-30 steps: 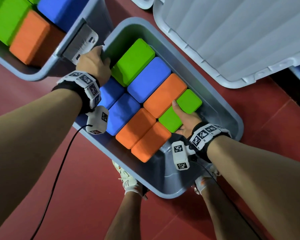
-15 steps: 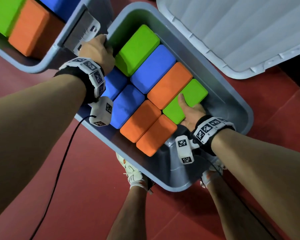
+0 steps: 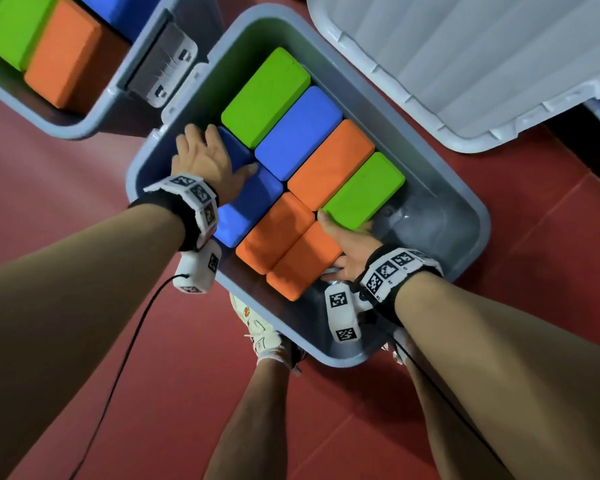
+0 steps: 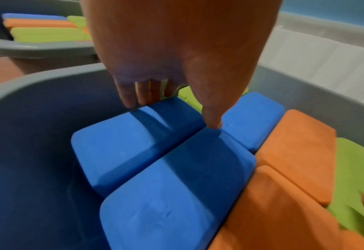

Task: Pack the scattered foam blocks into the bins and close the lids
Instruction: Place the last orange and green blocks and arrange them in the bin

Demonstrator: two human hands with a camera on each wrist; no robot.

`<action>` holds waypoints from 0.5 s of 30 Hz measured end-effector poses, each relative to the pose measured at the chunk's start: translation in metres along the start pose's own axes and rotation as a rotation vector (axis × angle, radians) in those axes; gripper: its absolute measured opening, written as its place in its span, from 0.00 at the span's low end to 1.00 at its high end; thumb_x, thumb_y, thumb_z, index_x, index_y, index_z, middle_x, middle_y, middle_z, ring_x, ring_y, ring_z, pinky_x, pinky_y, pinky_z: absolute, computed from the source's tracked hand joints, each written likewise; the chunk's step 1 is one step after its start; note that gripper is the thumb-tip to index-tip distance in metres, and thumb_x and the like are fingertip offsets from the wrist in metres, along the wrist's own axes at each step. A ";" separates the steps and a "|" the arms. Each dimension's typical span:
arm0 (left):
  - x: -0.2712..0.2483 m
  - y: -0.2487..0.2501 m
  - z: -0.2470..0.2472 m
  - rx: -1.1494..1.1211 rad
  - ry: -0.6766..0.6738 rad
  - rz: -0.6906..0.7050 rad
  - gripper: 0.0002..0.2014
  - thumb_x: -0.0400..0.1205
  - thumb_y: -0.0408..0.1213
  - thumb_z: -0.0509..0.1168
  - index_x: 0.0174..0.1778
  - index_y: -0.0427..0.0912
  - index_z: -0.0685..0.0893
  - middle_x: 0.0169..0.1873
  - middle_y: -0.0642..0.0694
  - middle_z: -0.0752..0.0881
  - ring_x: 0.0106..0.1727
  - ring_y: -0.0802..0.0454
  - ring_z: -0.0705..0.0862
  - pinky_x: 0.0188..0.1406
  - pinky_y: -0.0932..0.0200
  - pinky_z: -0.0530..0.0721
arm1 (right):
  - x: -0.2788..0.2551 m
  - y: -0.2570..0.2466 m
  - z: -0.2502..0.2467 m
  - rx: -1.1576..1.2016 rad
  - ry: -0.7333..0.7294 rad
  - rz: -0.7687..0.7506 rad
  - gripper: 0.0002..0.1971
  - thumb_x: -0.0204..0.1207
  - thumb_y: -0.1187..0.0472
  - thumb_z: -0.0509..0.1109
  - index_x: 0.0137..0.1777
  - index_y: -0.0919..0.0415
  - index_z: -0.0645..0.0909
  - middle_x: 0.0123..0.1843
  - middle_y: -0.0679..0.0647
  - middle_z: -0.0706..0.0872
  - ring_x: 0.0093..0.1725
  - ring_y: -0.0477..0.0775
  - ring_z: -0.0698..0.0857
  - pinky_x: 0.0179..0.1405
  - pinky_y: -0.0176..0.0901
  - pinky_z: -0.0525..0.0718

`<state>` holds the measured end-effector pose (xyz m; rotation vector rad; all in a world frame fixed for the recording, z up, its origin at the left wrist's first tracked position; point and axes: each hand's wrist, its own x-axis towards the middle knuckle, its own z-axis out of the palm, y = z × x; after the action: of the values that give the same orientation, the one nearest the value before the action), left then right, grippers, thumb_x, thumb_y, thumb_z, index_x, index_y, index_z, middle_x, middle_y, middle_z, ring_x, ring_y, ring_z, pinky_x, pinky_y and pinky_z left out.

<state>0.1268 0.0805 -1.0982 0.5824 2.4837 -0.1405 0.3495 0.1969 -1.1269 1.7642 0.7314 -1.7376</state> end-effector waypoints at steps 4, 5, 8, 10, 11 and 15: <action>0.016 -0.013 0.010 -0.022 -0.164 -0.135 0.52 0.70 0.71 0.68 0.77 0.31 0.63 0.72 0.28 0.70 0.71 0.29 0.73 0.70 0.37 0.73 | 0.019 0.015 0.008 -0.029 0.093 -0.066 0.75 0.44 0.36 0.90 0.84 0.36 0.39 0.74 0.55 0.73 0.62 0.70 0.84 0.39 0.68 0.90; 0.020 -0.018 0.011 -0.007 -0.171 -0.138 0.53 0.70 0.72 0.68 0.77 0.32 0.63 0.72 0.28 0.70 0.71 0.29 0.73 0.69 0.37 0.74 | 0.027 0.019 0.010 -0.046 0.129 -0.086 0.76 0.42 0.36 0.90 0.85 0.39 0.41 0.73 0.56 0.74 0.62 0.69 0.84 0.38 0.64 0.91; 0.025 -0.026 0.009 0.000 -0.181 -0.130 0.56 0.67 0.76 0.66 0.78 0.35 0.62 0.74 0.32 0.69 0.73 0.29 0.72 0.72 0.36 0.72 | 0.035 0.021 0.010 -0.057 0.136 -0.072 0.78 0.31 0.35 0.92 0.84 0.44 0.50 0.68 0.60 0.81 0.58 0.68 0.87 0.41 0.66 0.91; 0.027 -0.032 0.006 0.009 -0.196 -0.109 0.58 0.66 0.78 0.64 0.79 0.36 0.62 0.76 0.33 0.68 0.75 0.30 0.70 0.74 0.37 0.70 | 0.038 0.017 0.008 -0.051 0.104 -0.067 0.75 0.31 0.36 0.92 0.82 0.51 0.59 0.60 0.61 0.88 0.51 0.65 0.91 0.43 0.63 0.91; 0.027 -0.035 0.004 0.016 -0.206 -0.092 0.56 0.67 0.77 0.64 0.79 0.36 0.62 0.76 0.33 0.67 0.75 0.30 0.70 0.74 0.37 0.70 | 0.041 0.017 0.009 -0.069 0.098 -0.076 0.75 0.30 0.35 0.92 0.82 0.53 0.61 0.59 0.61 0.89 0.50 0.64 0.91 0.41 0.59 0.91; 0.030 -0.043 -0.007 0.092 -0.189 -0.005 0.41 0.78 0.64 0.65 0.77 0.38 0.66 0.73 0.30 0.68 0.72 0.28 0.72 0.70 0.38 0.74 | 0.049 0.016 0.014 -0.118 0.192 -0.150 0.81 0.27 0.25 0.86 0.85 0.52 0.55 0.68 0.61 0.83 0.55 0.63 0.90 0.46 0.60 0.91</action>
<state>0.0824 0.0550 -1.1102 0.5740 2.3053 -0.2994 0.3521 0.1757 -1.1756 1.8521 1.0499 -1.5966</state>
